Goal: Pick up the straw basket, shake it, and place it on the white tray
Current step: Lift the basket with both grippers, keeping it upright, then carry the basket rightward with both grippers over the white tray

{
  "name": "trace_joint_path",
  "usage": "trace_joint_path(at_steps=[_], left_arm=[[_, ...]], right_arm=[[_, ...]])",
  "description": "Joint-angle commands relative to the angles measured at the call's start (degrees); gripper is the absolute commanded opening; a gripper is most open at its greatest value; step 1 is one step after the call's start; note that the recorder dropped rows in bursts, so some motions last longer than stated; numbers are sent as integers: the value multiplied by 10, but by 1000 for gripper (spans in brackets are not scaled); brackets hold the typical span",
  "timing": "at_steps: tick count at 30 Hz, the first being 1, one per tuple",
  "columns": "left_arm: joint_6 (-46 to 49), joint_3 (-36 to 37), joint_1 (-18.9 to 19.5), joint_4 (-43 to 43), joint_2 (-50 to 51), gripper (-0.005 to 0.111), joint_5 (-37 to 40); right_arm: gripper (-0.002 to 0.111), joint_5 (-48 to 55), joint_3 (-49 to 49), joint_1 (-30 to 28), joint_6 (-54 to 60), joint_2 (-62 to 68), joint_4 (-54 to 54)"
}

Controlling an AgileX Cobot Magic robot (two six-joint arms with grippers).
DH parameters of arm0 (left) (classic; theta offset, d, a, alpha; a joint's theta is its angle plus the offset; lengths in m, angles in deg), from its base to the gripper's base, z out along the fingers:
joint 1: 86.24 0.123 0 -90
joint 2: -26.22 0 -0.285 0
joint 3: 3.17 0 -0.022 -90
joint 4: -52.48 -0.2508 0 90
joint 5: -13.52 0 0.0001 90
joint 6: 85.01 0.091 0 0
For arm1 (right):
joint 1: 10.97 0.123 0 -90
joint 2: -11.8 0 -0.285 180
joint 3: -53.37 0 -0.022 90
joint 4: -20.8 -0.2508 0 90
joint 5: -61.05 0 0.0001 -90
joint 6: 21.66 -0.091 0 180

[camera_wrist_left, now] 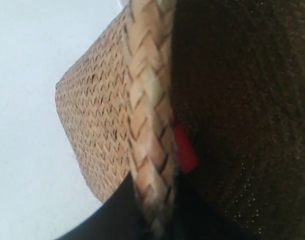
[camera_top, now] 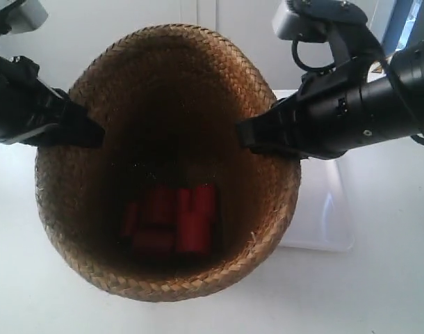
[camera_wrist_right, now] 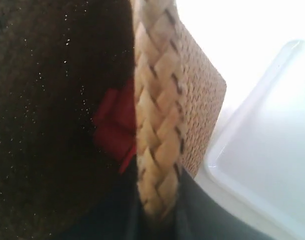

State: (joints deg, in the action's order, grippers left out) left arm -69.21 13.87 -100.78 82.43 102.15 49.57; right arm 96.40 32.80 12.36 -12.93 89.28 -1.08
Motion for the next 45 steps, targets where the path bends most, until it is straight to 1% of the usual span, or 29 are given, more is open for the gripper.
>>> trace_joint_path(at_steps=[1,3,4,6,8,11,16,18,19,20,21,22,24,26,28,31,36,38,40,41,43,45], left_arm=[[45,-48,-4,96,-33,0,38],[97,-73,-7,140,-60,0,33],[92,-73,-7,140,-64,0,14],[44,-64,-4,94,-57,0,7],[5,-49,-3,40,-37,0,18],[7,-33,-3,41,-20,0,22],[7,-31,-3,43,-19,0,11],[6,-39,-3,60,-23,0,18],[17,-54,-3,84,-33,0,35],[49,-71,-3,107,-50,0,42],[71,-82,-3,118,-64,0,37],[69,-89,-3,116,-76,0,19],[15,-84,1,59,-77,0,4],[-75,-66,9,-46,-52,0,14],[-101,-55,11,-85,-27,0,28],[-100,-50,12,-85,-8,0,41],[-98,-53,12,-65,-8,0,26],[-92,-76,12,-47,-16,0,49],[-64,-114,12,-29,-35,0,80],[-50,-126,12,-30,-46,0,83],[-69,-120,13,-69,-53,0,75],[-142,-104,19,-141,-41,0,72]], right_arm=[[0,6,52,8,35,-36,-49],[0,-9,84,20,100,-76,-107],[0,-33,84,24,106,-85,-112],[0,-50,67,22,77,-78,-77],[0,-30,46,19,28,-51,-27],[0,-20,30,19,11,-11,-16],[0,-43,30,19,11,-1,-25],[0,-38,36,19,11,-3,-30],[0,-15,53,19,14,-11,-45],[0,2,72,19,34,-26,-57],[0,8,98,19,61,-44,-75],[0,-3,107,23,77,-60,-85],[0,-29,95,23,65,-68,-68],[0,-22,67,19,17,-47,-18],[0,-11,41,18,-25,-15,12],[0,-11,29,18,-30,9,8],[0,-23,28,18,-30,11,-2],[0,-11,46,18,-29,-3,-10],[0,13,91,18,-2,-39,-18],[0,11,105,19,7,-62,-18],[0,-22,94,19,1,-84,-8],[0,-20,66,16,-37,-76,34]])
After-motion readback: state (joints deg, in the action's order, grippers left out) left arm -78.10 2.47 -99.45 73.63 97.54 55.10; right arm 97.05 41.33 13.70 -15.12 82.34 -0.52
